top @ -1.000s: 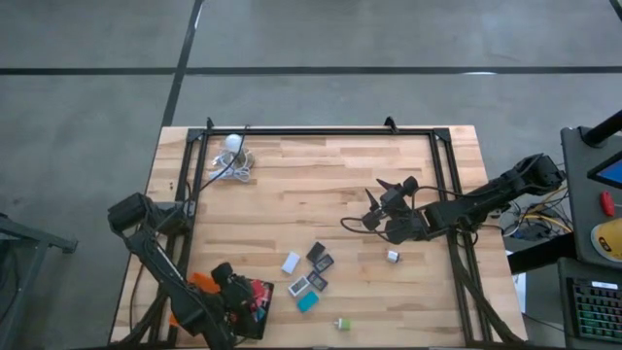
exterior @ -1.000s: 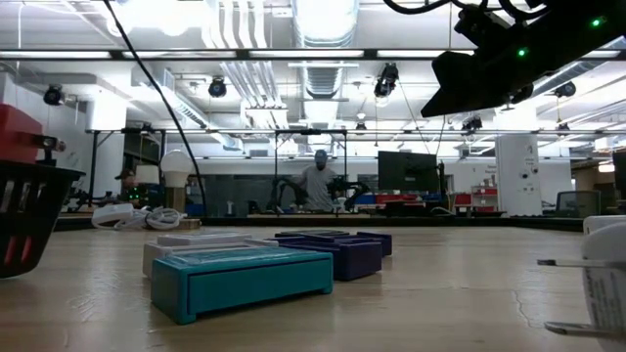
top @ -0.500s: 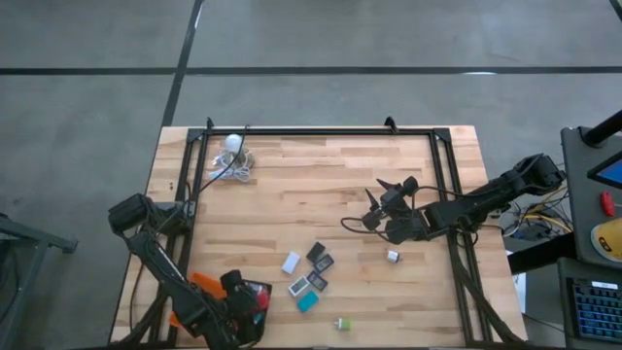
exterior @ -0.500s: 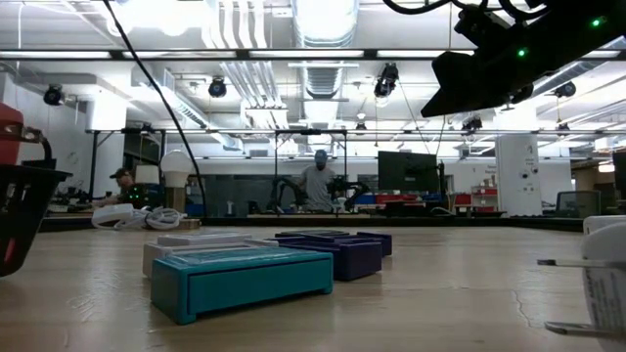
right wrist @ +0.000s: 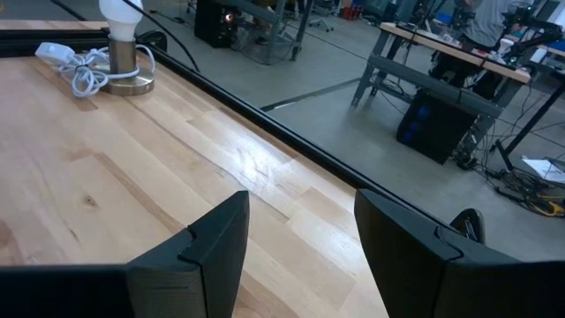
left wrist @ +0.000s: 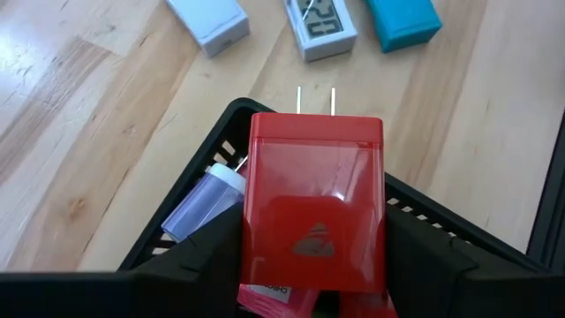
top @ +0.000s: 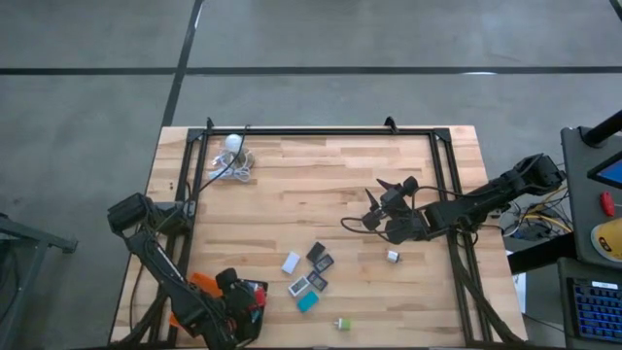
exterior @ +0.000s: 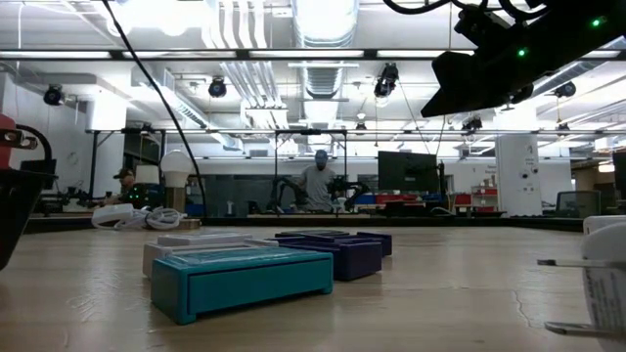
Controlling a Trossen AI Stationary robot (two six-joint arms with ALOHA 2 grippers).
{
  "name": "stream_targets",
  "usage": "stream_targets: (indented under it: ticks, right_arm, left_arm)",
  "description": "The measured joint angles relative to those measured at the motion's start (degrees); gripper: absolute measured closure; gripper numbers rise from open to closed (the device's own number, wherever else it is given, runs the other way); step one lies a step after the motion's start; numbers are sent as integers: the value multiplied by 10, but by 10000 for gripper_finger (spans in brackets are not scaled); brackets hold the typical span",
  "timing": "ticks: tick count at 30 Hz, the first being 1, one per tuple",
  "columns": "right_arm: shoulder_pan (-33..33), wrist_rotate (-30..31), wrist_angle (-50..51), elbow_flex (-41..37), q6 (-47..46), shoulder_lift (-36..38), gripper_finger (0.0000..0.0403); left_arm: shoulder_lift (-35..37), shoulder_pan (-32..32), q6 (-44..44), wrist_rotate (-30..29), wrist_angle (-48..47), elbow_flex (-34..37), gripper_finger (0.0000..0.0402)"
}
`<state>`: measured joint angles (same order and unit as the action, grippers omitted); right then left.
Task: Pick & Place Office items
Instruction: Put the red charger adapter into the black basket
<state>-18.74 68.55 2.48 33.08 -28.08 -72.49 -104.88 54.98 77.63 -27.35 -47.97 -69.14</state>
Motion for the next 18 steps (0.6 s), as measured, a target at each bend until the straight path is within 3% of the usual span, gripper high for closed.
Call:
stream_targets:
  ticks: [7, 18]
  right_arm:
    - [0, 0, 0, 0, 0, 0, 199]
    - [0, 0, 0, 0, 0, 0, 199]
  left_arm:
    - [1, 0, -3, 0, 0, 0, 180]
    - [-1, 0, 0, 13, -4, 3, 119]
